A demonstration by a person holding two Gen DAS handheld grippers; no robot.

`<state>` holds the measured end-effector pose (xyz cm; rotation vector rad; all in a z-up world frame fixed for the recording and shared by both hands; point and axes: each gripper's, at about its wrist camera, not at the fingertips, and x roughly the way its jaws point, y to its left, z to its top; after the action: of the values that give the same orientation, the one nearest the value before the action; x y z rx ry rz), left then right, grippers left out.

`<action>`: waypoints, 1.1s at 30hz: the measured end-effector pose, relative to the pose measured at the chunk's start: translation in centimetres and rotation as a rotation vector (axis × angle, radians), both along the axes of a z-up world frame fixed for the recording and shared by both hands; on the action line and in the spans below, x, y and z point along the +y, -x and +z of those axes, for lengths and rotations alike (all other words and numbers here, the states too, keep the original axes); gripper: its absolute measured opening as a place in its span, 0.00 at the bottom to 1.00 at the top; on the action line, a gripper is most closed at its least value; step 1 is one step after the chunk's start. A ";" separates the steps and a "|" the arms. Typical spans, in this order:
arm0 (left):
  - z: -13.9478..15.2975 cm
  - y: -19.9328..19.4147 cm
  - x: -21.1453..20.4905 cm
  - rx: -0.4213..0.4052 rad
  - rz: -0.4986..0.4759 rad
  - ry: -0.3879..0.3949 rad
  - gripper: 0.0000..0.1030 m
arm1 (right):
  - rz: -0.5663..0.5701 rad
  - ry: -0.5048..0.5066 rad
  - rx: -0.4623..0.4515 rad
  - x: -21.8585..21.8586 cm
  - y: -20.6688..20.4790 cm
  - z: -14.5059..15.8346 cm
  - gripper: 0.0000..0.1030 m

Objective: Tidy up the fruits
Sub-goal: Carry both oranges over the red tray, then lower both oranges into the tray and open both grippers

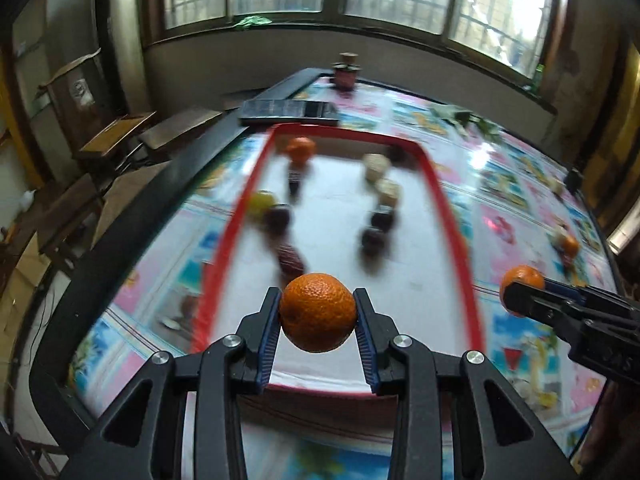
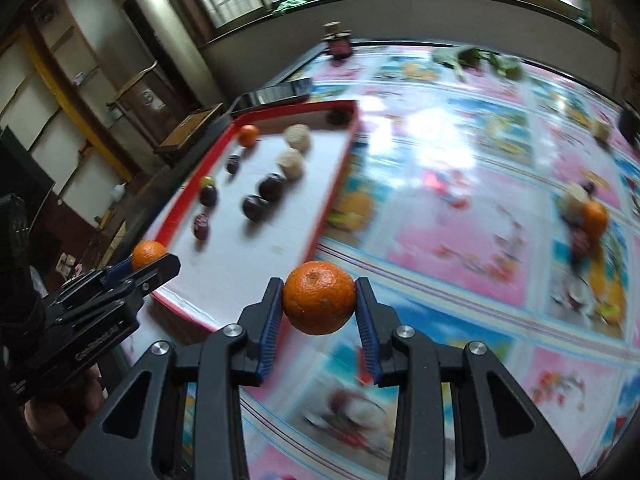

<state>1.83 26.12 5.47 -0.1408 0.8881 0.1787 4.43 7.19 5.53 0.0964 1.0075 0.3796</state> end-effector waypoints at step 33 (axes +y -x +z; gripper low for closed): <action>-3.9 -2.9 3.1 0.114 0.078 0.026 0.55 | 0.137 0.124 0.070 9.1 -5.2 -4.5 0.38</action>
<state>4.68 29.20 1.55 -0.1916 0.9994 0.2499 9.61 16.29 1.01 -0.0722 1.1075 0.4401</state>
